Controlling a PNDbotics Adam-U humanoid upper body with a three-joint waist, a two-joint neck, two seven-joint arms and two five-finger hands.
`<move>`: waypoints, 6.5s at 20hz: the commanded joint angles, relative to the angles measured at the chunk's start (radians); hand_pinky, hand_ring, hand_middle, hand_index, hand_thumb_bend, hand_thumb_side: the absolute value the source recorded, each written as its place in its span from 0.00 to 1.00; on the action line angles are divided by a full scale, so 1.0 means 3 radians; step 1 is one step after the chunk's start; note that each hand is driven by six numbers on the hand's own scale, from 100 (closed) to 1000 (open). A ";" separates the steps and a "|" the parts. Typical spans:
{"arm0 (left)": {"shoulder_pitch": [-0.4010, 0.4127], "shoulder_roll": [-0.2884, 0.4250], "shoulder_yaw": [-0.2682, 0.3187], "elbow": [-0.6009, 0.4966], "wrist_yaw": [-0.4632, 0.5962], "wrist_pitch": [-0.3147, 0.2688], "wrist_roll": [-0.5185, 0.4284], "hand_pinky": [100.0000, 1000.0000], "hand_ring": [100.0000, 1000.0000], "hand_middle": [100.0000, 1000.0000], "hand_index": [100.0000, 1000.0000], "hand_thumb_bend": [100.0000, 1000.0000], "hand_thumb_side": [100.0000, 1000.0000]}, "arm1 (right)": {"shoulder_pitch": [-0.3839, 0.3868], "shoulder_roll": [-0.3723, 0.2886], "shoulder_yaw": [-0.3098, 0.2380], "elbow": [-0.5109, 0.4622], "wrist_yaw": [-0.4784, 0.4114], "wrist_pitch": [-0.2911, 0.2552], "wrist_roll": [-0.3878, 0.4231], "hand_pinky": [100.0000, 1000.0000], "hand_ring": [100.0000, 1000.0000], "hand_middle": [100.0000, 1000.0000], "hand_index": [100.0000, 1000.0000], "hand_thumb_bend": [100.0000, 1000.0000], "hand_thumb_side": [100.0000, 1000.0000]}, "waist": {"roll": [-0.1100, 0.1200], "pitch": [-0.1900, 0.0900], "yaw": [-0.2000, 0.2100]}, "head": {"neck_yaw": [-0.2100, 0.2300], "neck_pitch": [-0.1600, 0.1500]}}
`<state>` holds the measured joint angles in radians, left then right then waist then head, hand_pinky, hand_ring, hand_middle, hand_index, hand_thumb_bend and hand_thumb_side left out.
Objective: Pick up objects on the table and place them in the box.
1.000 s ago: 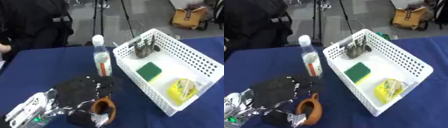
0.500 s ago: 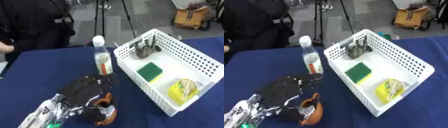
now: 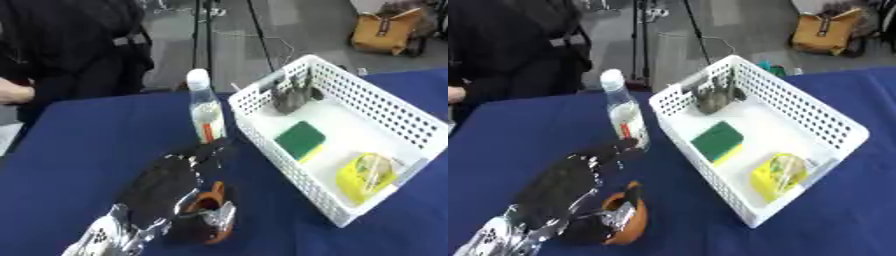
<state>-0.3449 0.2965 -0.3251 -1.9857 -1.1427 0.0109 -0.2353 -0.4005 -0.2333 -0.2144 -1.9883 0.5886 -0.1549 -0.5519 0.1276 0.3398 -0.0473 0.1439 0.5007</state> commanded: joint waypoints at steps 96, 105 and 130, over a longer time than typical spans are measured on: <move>-0.0039 -0.0181 -0.0123 0.0955 0.0154 0.0236 -0.1591 0.46 0.91 1.00 1.00 0.00 1.00 | -0.0048 -0.0041 0.0008 -0.0039 -0.0197 -0.0078 0.0072 0.62 0.47 0.45 0.63 0.00 0.82 | -0.0050 0.0028 -0.0059 | 0.0100 -0.0128; 0.0000 -0.0153 -0.0125 0.0904 -0.0087 0.0215 -0.1309 0.11 0.77 1.00 1.00 0.00 0.73 | -0.0052 -0.0039 0.0009 -0.0039 -0.0206 -0.0078 0.0068 0.62 0.47 0.45 0.63 0.00 0.81 | -0.0051 0.0031 -0.0052 | 0.0097 -0.0132; 0.0040 -0.0164 -0.0158 0.1137 0.0015 0.0420 -0.0353 0.00 0.53 0.71 0.89 0.00 0.20 | -0.0064 -0.0035 0.0009 -0.0039 -0.0207 -0.0061 0.0085 0.62 0.47 0.45 0.63 0.00 0.82 | -0.0062 0.0032 -0.0055 | 0.0102 -0.0167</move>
<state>-0.3559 0.2347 -0.3660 -1.7035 -1.1417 0.1252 -0.3287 -0.4055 -0.2333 -0.2089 -1.9883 0.5276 -0.1747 -0.5278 0.1203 0.3558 -0.0624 0.1723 0.4634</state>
